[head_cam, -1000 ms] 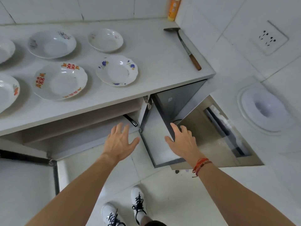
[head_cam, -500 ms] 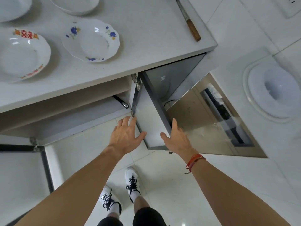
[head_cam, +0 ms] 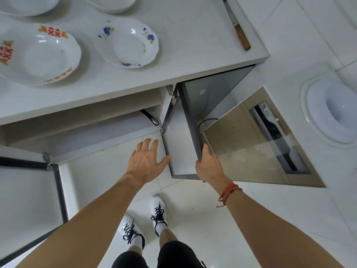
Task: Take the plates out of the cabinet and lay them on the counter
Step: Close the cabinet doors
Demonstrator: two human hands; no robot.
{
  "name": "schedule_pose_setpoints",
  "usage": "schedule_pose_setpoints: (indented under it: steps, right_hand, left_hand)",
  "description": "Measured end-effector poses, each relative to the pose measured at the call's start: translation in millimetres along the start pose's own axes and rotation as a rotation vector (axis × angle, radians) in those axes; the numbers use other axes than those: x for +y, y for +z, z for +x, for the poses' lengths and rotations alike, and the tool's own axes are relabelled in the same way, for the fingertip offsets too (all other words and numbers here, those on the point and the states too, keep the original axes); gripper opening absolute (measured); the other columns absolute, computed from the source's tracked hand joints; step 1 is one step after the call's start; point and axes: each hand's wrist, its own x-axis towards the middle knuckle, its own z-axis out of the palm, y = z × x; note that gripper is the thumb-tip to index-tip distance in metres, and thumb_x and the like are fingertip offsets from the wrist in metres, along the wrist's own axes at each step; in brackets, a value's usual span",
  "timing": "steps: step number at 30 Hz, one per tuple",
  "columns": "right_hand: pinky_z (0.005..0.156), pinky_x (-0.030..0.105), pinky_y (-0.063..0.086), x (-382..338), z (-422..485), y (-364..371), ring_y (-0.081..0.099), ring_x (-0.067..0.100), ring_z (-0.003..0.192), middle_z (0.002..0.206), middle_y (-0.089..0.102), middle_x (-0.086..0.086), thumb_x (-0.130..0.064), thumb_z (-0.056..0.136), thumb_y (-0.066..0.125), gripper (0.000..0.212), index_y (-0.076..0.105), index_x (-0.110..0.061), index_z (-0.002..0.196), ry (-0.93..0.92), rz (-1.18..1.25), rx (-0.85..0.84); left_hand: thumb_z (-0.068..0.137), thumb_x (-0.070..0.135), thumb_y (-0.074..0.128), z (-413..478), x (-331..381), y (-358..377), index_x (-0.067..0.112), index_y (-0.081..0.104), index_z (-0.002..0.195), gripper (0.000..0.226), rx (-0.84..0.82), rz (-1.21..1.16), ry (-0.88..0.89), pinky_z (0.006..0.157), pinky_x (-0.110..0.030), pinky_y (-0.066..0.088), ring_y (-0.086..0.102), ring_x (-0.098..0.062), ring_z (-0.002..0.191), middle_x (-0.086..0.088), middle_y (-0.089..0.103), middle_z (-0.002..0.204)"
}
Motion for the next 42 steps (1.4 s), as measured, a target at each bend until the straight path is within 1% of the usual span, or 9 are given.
schedule_pose_setpoints:
  steps: [5, 8, 12, 14, 16, 19, 32, 38, 42]
  right_hand:
    - [0.081, 0.043, 0.057, -23, -11, 18, 0.060, 0.029, 0.090, 0.123, 0.056, 0.017, -0.017, 0.097, 0.049, 0.062, 0.018, -0.019, 0.151, -0.028, 0.054, -0.037]
    - [0.063, 0.032, 0.052, -40, -18, 28, 0.062, 0.025, 0.083, 0.106, 0.065, 0.010, -0.014, 0.096, 0.050, 0.057, 0.026, -0.021, 0.146, -0.059, 0.135, -0.083]
    - [0.079, 0.039, 0.059, -65, -24, 45, 0.065, 0.021, 0.095, 0.109, 0.066, 0.001, -0.008, 0.092, 0.052, 0.036, 0.047, -0.025, 0.123, -0.082, 0.340, -0.077]
    - [0.083, 0.035, 0.056, -79, -25, 52, 0.065, 0.021, 0.097, 0.109, 0.067, -0.001, -0.009, 0.092, 0.054, 0.035, 0.049, -0.026, 0.122, -0.083, 0.377, -0.088]
    - [0.092, 0.039, 0.053, -89, -25, 58, 0.065, 0.023, 0.100, 0.110, 0.068, 0.001, -0.011, 0.092, 0.055, 0.036, 0.049, -0.026, 0.123, -0.084, 0.387, -0.091]
    - [0.094, 0.044, 0.055, -103, -24, 67, 0.066, 0.025, 0.102, 0.111, 0.067, 0.003, -0.011, 0.092, 0.056, 0.038, 0.047, -0.027, 0.125, -0.073, 0.430, -0.099]
    - [0.078, 0.049, 0.061, -186, -8, 98, 0.073, 0.032, 0.085, 0.094, 0.071, 0.015, -0.009, 0.084, 0.068, 0.028, 0.045, -0.022, 0.092, -0.087, 0.524, -0.069]
    - [0.082, 0.044, 0.061, -209, -7, 102, 0.073, 0.027, 0.086, 0.095, 0.073, 0.015, -0.011, 0.088, 0.068, 0.040, 0.036, -0.020, 0.109, -0.084, 0.526, -0.109]
    - [0.084, 0.047, 0.060, -208, -10, 104, 0.071, 0.032, 0.092, 0.101, 0.071, 0.015, -0.019, 0.089, 0.067, 0.036, 0.043, -0.018, 0.117, -0.086, 0.465, -0.110]
  left_hand:
    - [0.090, 0.060, 0.045, -14, -25, -4, 0.013, 0.032, 0.147, 0.075, 0.018, -0.055, -0.049, 0.108, -0.042, 0.036, 0.030, -0.029, 0.139, -0.010, 0.033, 0.153]
    - [0.090, 0.056, 0.049, -24, -29, -1, 0.014, 0.029, 0.149, 0.075, -0.017, -0.172, -0.050, 0.106, -0.041, 0.036, 0.032, -0.028, 0.137, -0.007, 0.032, 0.153]
    - [0.089, 0.054, 0.053, -41, -24, 15, 0.019, 0.024, 0.152, 0.077, -0.205, -0.361, -0.016, 0.109, -0.039, 0.038, 0.038, -0.025, 0.137, -0.003, 0.033, 0.153]
    - [0.088, 0.046, 0.057, -48, -23, 21, 0.024, 0.034, 0.145, 0.065, -0.233, -0.461, 0.013, 0.103, -0.036, 0.043, 0.050, -0.024, 0.126, -0.003, 0.049, 0.140]
    - [0.089, 0.037, 0.057, -52, -27, 25, 0.029, 0.044, 0.131, 0.045, -0.186, -0.541, 0.018, 0.089, -0.032, 0.049, 0.059, -0.021, 0.106, -0.001, 0.060, 0.118]
    - [0.095, 0.024, 0.051, -53, -39, 25, 0.022, 0.050, 0.126, 0.032, -0.117, -0.564, -0.009, 0.076, -0.027, 0.044, 0.057, -0.019, 0.090, -0.004, 0.063, 0.108]
    - [0.100, 0.016, 0.043, -41, -111, -13, 0.016, 0.056, 0.122, 0.026, 0.079, -0.457, -0.112, 0.065, -0.028, 0.038, 0.051, -0.022, 0.074, -0.007, 0.066, 0.099]
    - [0.099, 0.014, 0.043, -35, -135, -30, 0.014, 0.059, 0.119, 0.025, 0.165, -0.405, -0.183, 0.061, -0.028, 0.034, 0.050, -0.023, 0.070, -0.009, 0.067, 0.094]
    - [0.100, 0.015, 0.044, -38, -137, -31, 0.013, 0.058, 0.120, 0.025, 0.154, -0.402, -0.163, 0.056, -0.025, 0.035, 0.051, -0.022, 0.070, -0.008, 0.065, 0.094]
